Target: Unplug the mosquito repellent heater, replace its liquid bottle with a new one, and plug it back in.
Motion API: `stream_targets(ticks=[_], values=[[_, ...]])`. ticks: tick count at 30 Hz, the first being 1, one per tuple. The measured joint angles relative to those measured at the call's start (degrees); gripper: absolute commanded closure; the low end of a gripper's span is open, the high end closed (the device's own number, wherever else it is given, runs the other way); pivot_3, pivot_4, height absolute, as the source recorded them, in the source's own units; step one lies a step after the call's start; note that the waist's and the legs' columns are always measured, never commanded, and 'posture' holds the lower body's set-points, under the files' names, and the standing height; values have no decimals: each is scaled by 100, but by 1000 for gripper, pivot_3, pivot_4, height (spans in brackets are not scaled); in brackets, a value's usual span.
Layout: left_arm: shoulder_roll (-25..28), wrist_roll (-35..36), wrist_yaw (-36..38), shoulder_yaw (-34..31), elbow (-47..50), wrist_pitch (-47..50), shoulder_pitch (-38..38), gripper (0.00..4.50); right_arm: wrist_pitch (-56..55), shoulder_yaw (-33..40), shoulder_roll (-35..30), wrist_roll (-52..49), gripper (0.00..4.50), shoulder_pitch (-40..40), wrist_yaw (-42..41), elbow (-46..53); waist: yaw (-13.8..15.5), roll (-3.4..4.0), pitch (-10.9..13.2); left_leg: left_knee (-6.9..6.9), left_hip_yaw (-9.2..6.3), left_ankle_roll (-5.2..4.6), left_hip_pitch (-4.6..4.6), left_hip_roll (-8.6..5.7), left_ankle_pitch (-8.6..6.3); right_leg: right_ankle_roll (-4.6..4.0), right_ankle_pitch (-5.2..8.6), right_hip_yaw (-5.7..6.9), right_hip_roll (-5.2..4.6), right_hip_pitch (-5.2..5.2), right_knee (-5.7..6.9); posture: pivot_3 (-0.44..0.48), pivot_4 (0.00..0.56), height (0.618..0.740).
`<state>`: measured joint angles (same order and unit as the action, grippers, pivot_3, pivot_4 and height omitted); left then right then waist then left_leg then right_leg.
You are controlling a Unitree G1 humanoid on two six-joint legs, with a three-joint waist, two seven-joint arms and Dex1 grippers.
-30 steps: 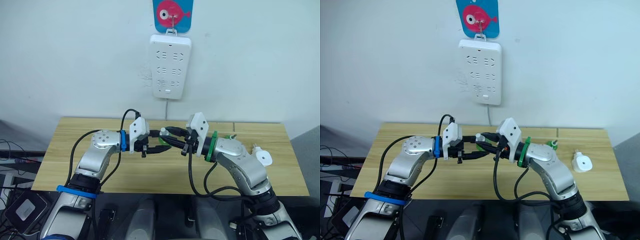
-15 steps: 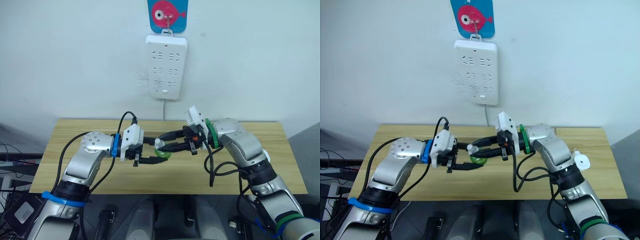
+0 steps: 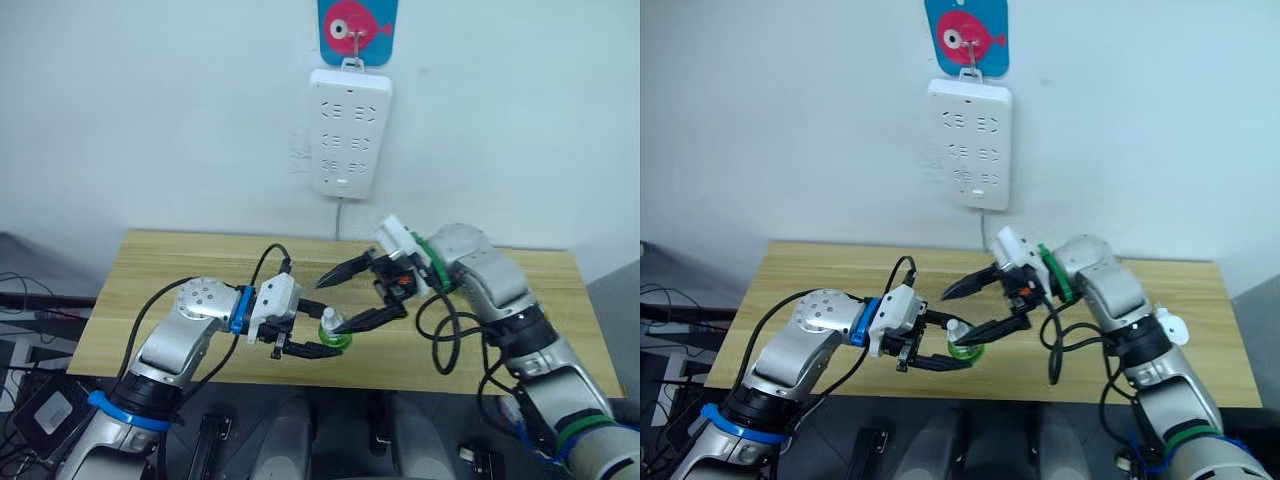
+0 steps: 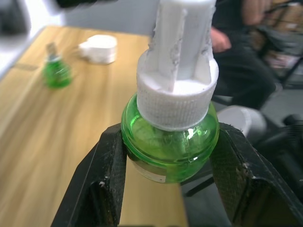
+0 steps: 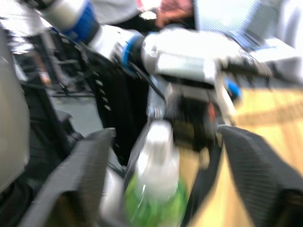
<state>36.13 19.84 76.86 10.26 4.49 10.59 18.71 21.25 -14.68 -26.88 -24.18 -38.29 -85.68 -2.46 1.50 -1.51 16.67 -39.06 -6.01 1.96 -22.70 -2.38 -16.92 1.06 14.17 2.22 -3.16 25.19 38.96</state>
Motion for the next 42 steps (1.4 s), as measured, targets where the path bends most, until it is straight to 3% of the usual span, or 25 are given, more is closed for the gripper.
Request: stream_targets(ticks=[5, 11, 17, 30, 42], values=[[-47, -76, -571, -241, -83, 11, -11, 2304, -66, 224, -72, 290, 35, 547, 942, 350, -33, 0, 0, 3, 5, 0, 2, 6, 0, 0, 0, 0, 1, 5, 6, 140, 258, 740], [-294, -255, -1258, -333, -352, 24, 22, 2304, 77, 174, 791, 897, 35, 1076, 2981, 1110, -25, 0, -1, 0, 8, 2, 2, 4, 1, 0, 0, -2, 1, 6, 8, 131, 246, 740], [-414, -311, -1412, -332, -503, 23, 218, 2304, 255, -94, 1289, 1116, 35, 1076, 3902, 1395, -20, 1, -7, 1, 8, 2, 2, 0, 1, -1, 0, -4, 1, 7, 5, 124, 236, 740], [-506, -339, -1448, -272, -601, -34, 313, 2304, 50, -242, 1458, 1608, 35, 1020, 4571, 1067, -38, 0, -18, 2, 14, 2, 2, 1, 1, -1, 0, -6, 1, 7, 6, 113, 226, 740], [-486, -336, -1361, -251, -674, -110, 288, 2304, 432, 360, 139, 802, 35, 1566, 3804, 2079, -67, -3, -38, 2, 23, 1, 7, 7, 1, -1, 0, -6, 4, 5, 8, 97, 228, 740]])
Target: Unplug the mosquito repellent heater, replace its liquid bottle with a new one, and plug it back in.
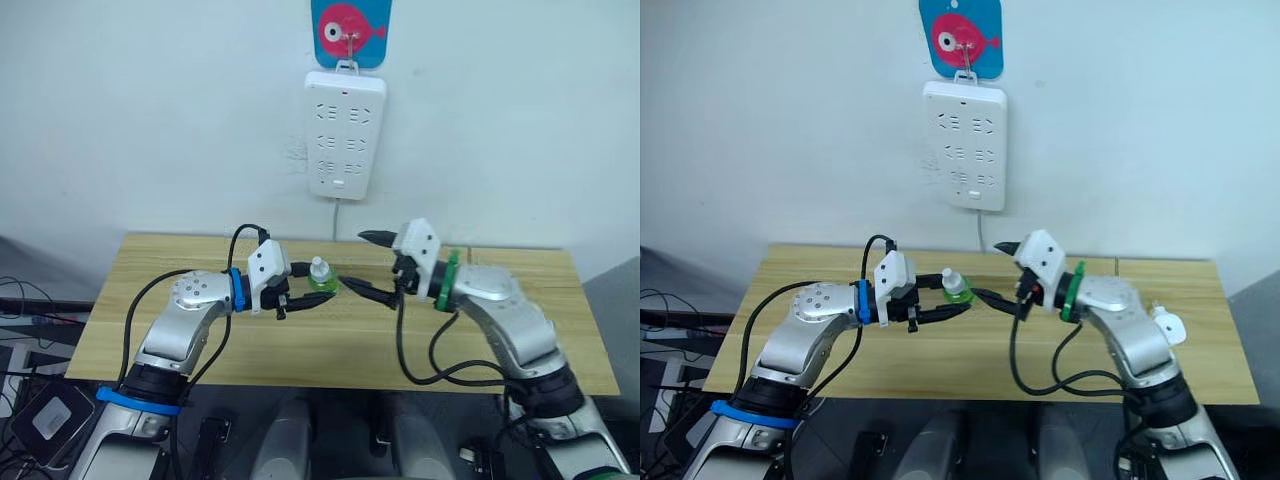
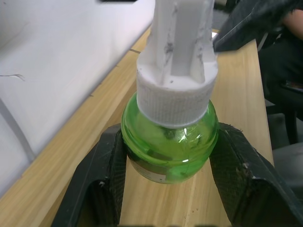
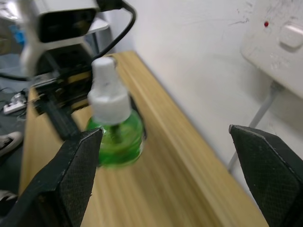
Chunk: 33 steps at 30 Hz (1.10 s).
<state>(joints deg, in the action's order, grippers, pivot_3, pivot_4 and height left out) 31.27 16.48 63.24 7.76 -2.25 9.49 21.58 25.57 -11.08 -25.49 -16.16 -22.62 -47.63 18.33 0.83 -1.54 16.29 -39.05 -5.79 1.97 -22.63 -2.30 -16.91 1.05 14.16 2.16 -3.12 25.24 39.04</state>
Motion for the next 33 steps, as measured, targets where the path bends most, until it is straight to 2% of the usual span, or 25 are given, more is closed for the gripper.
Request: stream_targets(ticks=[3, 7, 9, 15, 23, 29, 33], values=[[0, 0, 11, 0, -33, -15, 15, 2304, 108, -32, 24, -206, 35, -2, -104, 114, -37, -2, -2, 0, 0, 0, 2, 1, 0, 0, 0, 1, 0, -2, 2, 98, 230, 740], [-9, -4, 19, 11, -82, -18, 82, 2304, 135, -335, 500, -179, 35, -142, 79, 56, -66, -2, -4, -1, 0, 0, 2, 0, 0, 0, 0, 0, 0, -1, 3, 100, 231, 740], [-12, -4, 27, 34, -84, -24, 134, 2304, 100, -573, 915, 13, 35, -365, 375, -222, -82, -3, -7, -2, 0, 0, 3, 0, 0, -1, -1, 0, 0, 0, 4, 101, 232, 740], [-21, -3, 66, 62, -85, -29, 146, 2304, -263, -818, 1314, 667, 35, -686, 963, -996, -82, -6, -12, -2, -3, 1, 0, -5, 0, -2, -1, 0, -2, 1, 0, 102, 237, 740], [-23, -4, 50, 78, -110, -32, 161, 2304, -293, -645, 917, 556, 35, -496, 756, -757, -81, -5, -12, -1, -4, 0, 0, -5, 0, -2, -1, -1, -2, 0, 0, 90, 239, 740], [-19, -4, 93, 77, -208, -111, 166, 2304, 12, -95, 89, -65, 35, -6, 214, -143, -77, -6, -12, -2, -3, -1, 0, -3, 0, -2, -1, 0, -2, -2, 1, 85, 240, 740], [-20, -4, 113, 79, -261, -129, 184, 2304, 289, -18, 9, -514, 35, 40, -32, 230, -118, -6, -12, -1, 6, -1, 9, 5, -1, -2, -1, 3, 0, -3, 5, 80, 242, 740]])
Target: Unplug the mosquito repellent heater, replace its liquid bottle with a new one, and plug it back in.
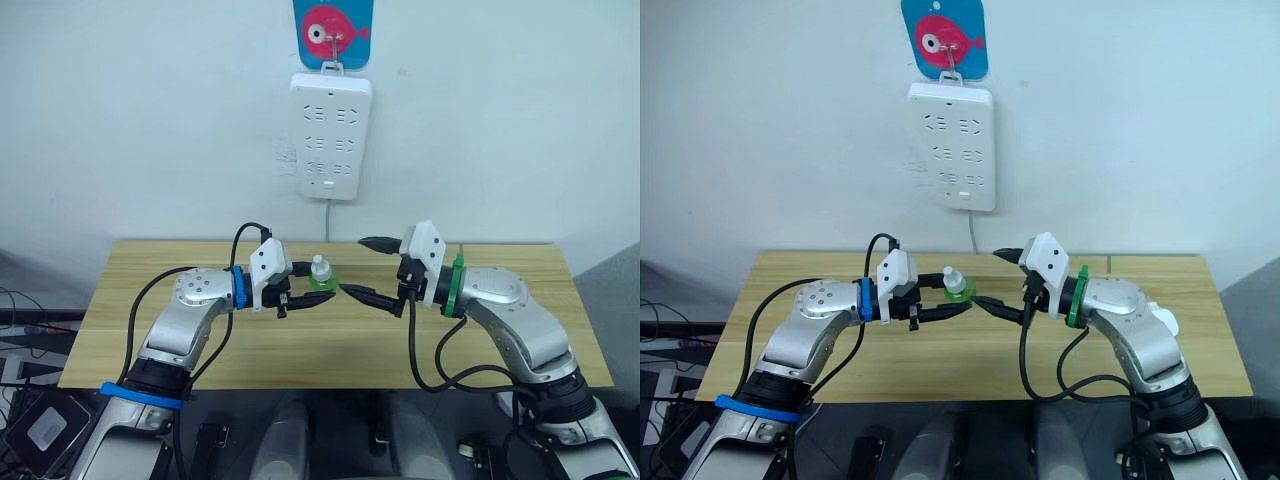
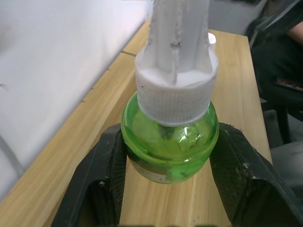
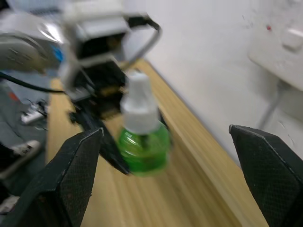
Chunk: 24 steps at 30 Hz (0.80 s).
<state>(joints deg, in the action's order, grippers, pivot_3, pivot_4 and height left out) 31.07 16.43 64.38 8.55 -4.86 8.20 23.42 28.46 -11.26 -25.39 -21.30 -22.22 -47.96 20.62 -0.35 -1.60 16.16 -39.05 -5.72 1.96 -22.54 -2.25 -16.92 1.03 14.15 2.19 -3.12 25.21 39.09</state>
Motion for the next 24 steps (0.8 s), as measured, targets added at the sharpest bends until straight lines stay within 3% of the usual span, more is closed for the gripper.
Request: stream_targets(ticks=[3, 6, 8, 19, 22, 24], values=[[0, -11, 4, 0, -28, -8, 20, 2304, 353, -11, 309, -296, 35, -31, 119, 63, 1, 0, 0, -1, 1, 0, 0, -1, 0, -1, 0, -3, -1, -1, 0, 83, 241, 740], [-3, -16, 5, 7, -28, -8, 72, 2304, 563, -63, 656, -414, 560, -223, 368, 62, 10, -1, -1, -2, -1, 0, 0, -4, 0, -1, -1, -3, -1, -1, -1, 86, 242, 740], [-3, -16, 15, 8, -27, -9, 81, 2304, 613, -138, 772, -415, 1222, -322, 473, 62, 22, -1, -1, -1, -3, 0, -2, -6, 0, -2, -1, -3, -2, 0, -3, 86, 242, 740], [0, -52, 36, 10, -23, -8, 80, 2304, 533, -479, 992, -117, 1222, -589, 688, -243, 19, -1, -1, -1, -5, 0, -3, -7, 0, -1, -1, -2, -2, 1, -3, 91, 249, 740], [0, -59, 36, 10, -23, -8, 79, 2304, 445, -535, 1030, -17, 1836, -618, 686, -357, 21, -1, -1, -1, -6, 0, -4, -7, 0, -2, -1, -1, -2, 1, -3, 94, 250, 740], [0, -62, 36, 10, -20, -8, 77, 2304, 407, -562, 1043, -6, 2476, -622, 681, -436, 21, -1, -1, 0, -5, 0, -3, -7, 0, -2, -1, -2, -2, 1, -4, 96, 252, 740]])
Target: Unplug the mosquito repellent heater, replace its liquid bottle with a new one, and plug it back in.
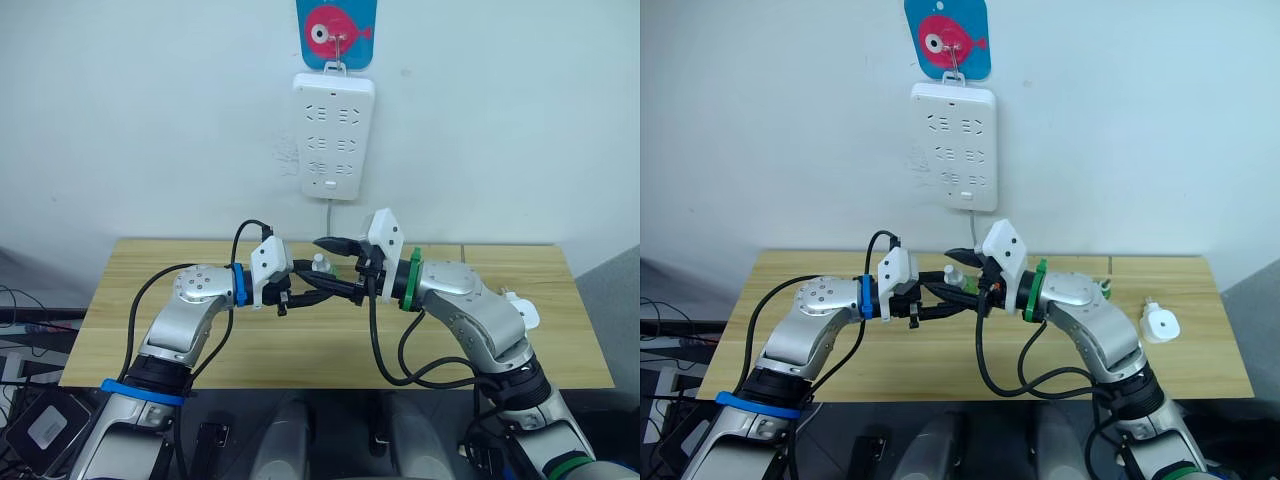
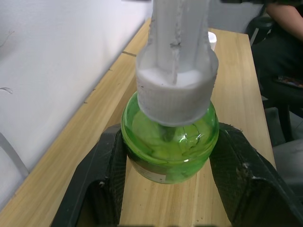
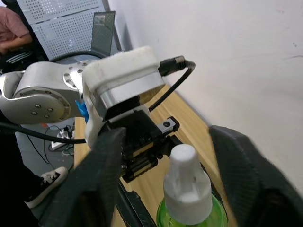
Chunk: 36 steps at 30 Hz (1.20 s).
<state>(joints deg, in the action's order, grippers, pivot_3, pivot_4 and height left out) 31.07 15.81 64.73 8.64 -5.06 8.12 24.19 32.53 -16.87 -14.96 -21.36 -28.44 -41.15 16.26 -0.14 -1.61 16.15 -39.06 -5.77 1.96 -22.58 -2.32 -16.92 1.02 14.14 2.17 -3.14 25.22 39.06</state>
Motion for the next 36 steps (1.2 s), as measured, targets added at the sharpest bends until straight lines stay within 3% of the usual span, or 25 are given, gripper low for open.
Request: stream_targets(ticks=[5, 11, 16, 20, 25, 28, 32, 36], values=[[0, -17, 10, 4, 8, 1, -58, 2304, -144, 8, -30, 79, 4220, -5, -13, -90, -1, 0, 0, 0, 0, 0, 0, 1, 0, 0, 0, 0, 0, 0, 0, 97, 253, 740], [1, -20, 7, 4, 9, 1, -95, 2304, -153, 27, 8, 14, 4226, -7, -56, -71, -1, 0, 0, 0, -1, 0, 0, 1, 0, 0, 0, 0, 0, 0, 0, 98, 255, 740], [1, -39, -8, 3, -1, -39, -129, 2304, 356, 870, 431, -1112, 4227, -518, 258, 532, -5, 1, 1, 0, -3, 0, 0, 3, 0, -1, 0, 0, 0, 1, 1, 94, 254, 740], [11, -117, -39, -14, -264, -311, -268, 2304, 788, 1605, 296, -1652, 4227, -879, 797, 846, 5, 1, -1, 4, -9, 0, 0, 0, 0, -4, -2, 3, -1, -2, -4, 84, 262, 740], [2, -166, -178, -77, -397, -437, -359, 2304, 71, 1642, -280, -501, 4227, 100, 1329, 321, 46, 0, 4, 3, -5, -3, -13, -6, -2, -3, -2, 0, -3, 5, -5, 74, 309, 740], [-137, -34, -412, -202, -64, -194, -210, 2304, -1150, 1382, -481, 613, 4227, 726, 1578, -412, 15, -2, 16, 3, 3, -4, -12, -3, -2, -3, -2, -2, -2, 5, -3, 77, 350, 740], [-151, 121, -557, -238, 574, 153, -105, 2304, -2045, 1469, -49, 1020, 4227, 1042, 2022, -1252, -100, 3, 117, 5, 27, -6, 7, 11, -3, -4, -2, -10, -1, -2, 6, 85, 401, 740], [-72, 199, -591, -237, 891, 485, -166, 2304, -2952, 1556, 252, 1310, 4227, 1175, 2252, -2168, -155, 11, 216, 7, 26, -12, 15, 18, -5, -4, -2, -9, 6, -4, 14, 90, 410, 740]])
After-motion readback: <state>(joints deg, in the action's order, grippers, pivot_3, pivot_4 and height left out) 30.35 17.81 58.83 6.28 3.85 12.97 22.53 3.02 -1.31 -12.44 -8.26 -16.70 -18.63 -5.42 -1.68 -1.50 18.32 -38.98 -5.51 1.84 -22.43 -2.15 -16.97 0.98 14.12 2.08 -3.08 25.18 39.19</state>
